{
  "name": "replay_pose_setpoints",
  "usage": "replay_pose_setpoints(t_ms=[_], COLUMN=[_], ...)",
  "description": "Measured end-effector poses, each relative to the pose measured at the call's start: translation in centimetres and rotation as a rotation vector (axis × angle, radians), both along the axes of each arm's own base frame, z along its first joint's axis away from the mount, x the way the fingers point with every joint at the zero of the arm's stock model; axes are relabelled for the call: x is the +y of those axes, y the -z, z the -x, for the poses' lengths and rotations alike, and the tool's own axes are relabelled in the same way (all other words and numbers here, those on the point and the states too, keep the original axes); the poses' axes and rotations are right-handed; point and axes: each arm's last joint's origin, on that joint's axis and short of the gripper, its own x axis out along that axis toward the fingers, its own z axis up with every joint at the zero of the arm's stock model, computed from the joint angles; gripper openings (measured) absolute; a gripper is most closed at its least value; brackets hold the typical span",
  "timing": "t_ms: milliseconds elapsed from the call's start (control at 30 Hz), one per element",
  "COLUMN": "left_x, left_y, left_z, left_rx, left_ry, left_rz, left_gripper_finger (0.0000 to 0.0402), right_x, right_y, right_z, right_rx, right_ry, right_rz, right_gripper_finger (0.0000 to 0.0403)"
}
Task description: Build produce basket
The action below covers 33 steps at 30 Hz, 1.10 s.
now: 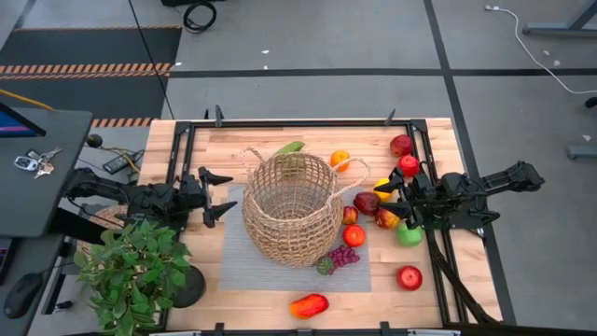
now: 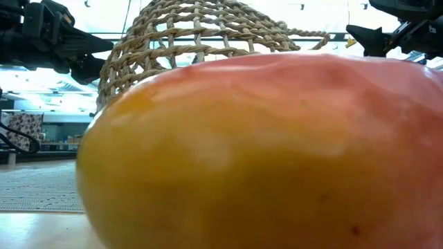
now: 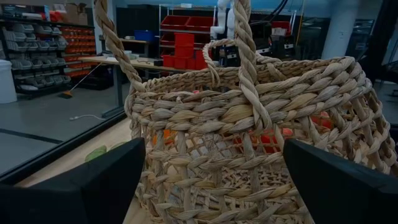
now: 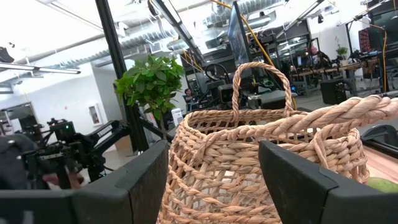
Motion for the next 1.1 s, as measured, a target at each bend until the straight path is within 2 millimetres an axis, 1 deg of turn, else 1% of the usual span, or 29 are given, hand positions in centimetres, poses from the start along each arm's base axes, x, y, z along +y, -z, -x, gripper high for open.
replay_pose_setpoints(t_ms=[133, 167, 267, 300, 367, 433, 600, 800, 1100], left_x=[0.0, 0.0, -0.1, -0.1, 0.0, 0.1, 0.3, 0.9, 1.9], left_y=[-0.2, -0.4, -0.7, -0.8, -0.8, -0.7, -0.7, -0.9, -0.6], left_z=[0.0, 0.0, 0.0, 0.0, -0.1, -0.1, -0.1, 0.0, 0.0], left_rx=[-0.028, -0.059, -0.143, -0.162, -0.174, -0.165, -0.124, -0.099, -0.107], left_ry=[0.002, 0.011, 0.063, 0.066, 0.045, 0.035, 0.001, -0.11, -0.242], left_rz=[0.019, 0.068, 0.307, 0.358, 0.394, 0.366, 0.199, 0.047, 0.131], left_gripper_finger=[0.0389, 0.0389, 0.0389, 0.0389, 0.0389, 0.0389, 0.0389, 0.0389, 0.0389], right_x=[0.0, 0.0, 0.0, 0.0, 0.0, 0.0, 0.0, 0.0, 0.0], right_y=[0.0, 0.0, 0.0, 0.0, 0.0, 0.0, 0.0, 0.0, 0.0], right_z=[0.0, 0.0, 0.0, 0.0, 0.0, 0.0, 0.0, 0.0, 0.0], right_rx=[0.0, 0.001, 0.0, 0.0, 0.0, 0.001, 0.003, 0.003, 0.003], right_ry=[0.0, 0.0, 0.0, 0.0, 0.0, 0.0, 0.0, 0.0, 0.0], right_rz=[0.0, 0.0, 0.0, 0.0, 0.0, 0.0, 0.001, 0.001, 0.001], right_gripper_finger=[0.0255, 0.0255, 0.0255, 0.0255, 0.0255, 0.0254, 0.0255, 0.0255, 0.0255])
